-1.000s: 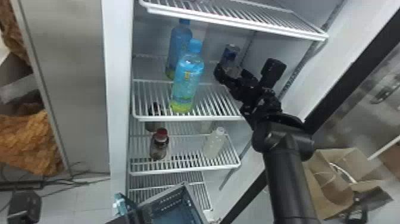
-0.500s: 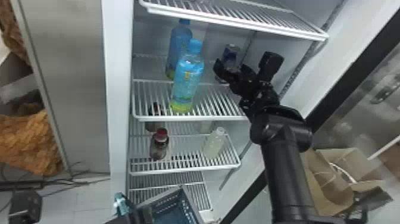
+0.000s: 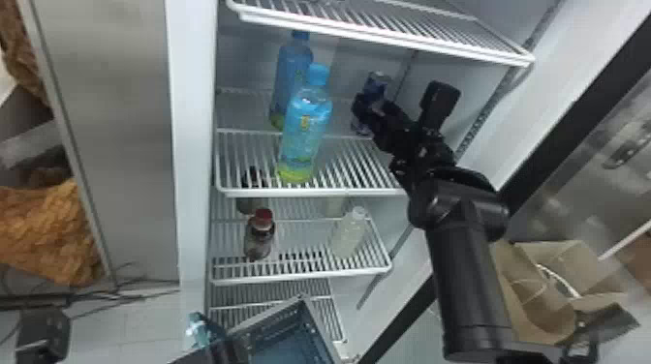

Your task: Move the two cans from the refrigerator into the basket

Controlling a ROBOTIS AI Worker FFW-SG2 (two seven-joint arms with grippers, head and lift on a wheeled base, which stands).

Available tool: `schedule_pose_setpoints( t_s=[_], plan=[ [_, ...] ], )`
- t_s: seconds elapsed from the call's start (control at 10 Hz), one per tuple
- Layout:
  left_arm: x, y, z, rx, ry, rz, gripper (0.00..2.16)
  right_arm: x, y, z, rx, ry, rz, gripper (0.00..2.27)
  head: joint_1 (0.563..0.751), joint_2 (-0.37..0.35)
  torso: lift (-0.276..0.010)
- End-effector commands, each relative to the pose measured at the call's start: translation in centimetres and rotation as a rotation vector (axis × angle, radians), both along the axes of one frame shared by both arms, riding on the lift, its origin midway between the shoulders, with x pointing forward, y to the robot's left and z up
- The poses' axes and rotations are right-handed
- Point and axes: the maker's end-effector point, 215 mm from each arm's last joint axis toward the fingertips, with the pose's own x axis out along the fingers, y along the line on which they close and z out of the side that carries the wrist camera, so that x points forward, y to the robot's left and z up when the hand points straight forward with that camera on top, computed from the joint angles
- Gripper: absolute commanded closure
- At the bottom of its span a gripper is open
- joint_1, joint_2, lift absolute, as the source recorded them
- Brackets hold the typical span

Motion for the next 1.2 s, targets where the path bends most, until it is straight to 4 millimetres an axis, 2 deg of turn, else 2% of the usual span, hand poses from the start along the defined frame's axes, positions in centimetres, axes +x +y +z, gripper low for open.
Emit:
schedule_pose_setpoints(
  t_s=[0.0, 0.1, 0.5, 1.1],
  plan=[
    [0.0, 0.0, 0.1, -0.002, 0.000, 0.000, 1.20, 0.0, -0.1, -0.1, -0.005, 0.003, -0.001, 1.15, 0.695, -0.350, -0.035],
    [0.0, 0.0, 0.1, -0.002, 0.000, 0.000, 1.20, -0.2, -0.3, 0.1, -0.014, -0.007, -0.009, 1.28, 0.695, -0.350, -0.035],
    [-0.1, 0.0, 0.0, -0.004, 0.002, 0.000, 1.20, -1.2, -0.1, 0.4, -0.028, -0.023, -0.006, 1.28, 0.695, -0.350, -0.035],
    [-0.2, 0.0, 0.1, -0.012, 0.005, 0.003, 1.20, -6.3, 1.0, 1.6, -0.057, -0.049, 0.019, 1.28, 0.695, -0.350, -0.035]
  ],
)
